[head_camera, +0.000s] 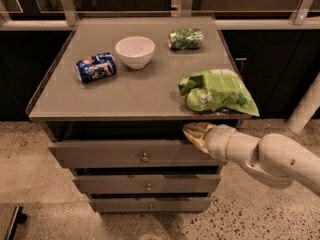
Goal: Open top drawer
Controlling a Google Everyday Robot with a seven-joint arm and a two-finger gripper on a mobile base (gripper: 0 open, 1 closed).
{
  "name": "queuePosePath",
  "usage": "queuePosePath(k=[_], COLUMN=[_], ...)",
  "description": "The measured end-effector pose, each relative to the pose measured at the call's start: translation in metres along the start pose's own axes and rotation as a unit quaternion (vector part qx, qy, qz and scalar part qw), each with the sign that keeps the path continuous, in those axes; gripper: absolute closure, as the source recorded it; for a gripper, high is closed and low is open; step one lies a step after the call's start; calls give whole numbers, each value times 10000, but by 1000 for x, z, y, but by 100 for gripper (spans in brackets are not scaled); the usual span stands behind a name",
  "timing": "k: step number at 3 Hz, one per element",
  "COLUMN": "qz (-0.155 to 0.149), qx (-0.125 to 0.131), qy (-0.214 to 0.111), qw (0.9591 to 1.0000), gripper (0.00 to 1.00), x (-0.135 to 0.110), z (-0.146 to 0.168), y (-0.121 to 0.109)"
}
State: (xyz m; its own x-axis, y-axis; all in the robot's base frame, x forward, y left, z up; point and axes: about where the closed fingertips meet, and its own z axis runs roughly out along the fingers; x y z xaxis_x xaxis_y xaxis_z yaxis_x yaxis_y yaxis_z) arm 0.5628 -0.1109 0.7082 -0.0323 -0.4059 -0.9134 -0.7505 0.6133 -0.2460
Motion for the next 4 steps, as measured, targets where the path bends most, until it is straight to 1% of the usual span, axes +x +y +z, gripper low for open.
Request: queuePosePath(k=[1, 2, 3, 4], qz=[-28, 200, 203, 203], qx=[252, 509, 515, 469], qy=[74, 240, 243, 260], qw=[9997, 9982, 9982, 9984], gripper=[100, 100, 100, 100], x=[9, 39, 35, 32], z=[7, 5, 5, 6], y=[-14, -20, -21, -19])
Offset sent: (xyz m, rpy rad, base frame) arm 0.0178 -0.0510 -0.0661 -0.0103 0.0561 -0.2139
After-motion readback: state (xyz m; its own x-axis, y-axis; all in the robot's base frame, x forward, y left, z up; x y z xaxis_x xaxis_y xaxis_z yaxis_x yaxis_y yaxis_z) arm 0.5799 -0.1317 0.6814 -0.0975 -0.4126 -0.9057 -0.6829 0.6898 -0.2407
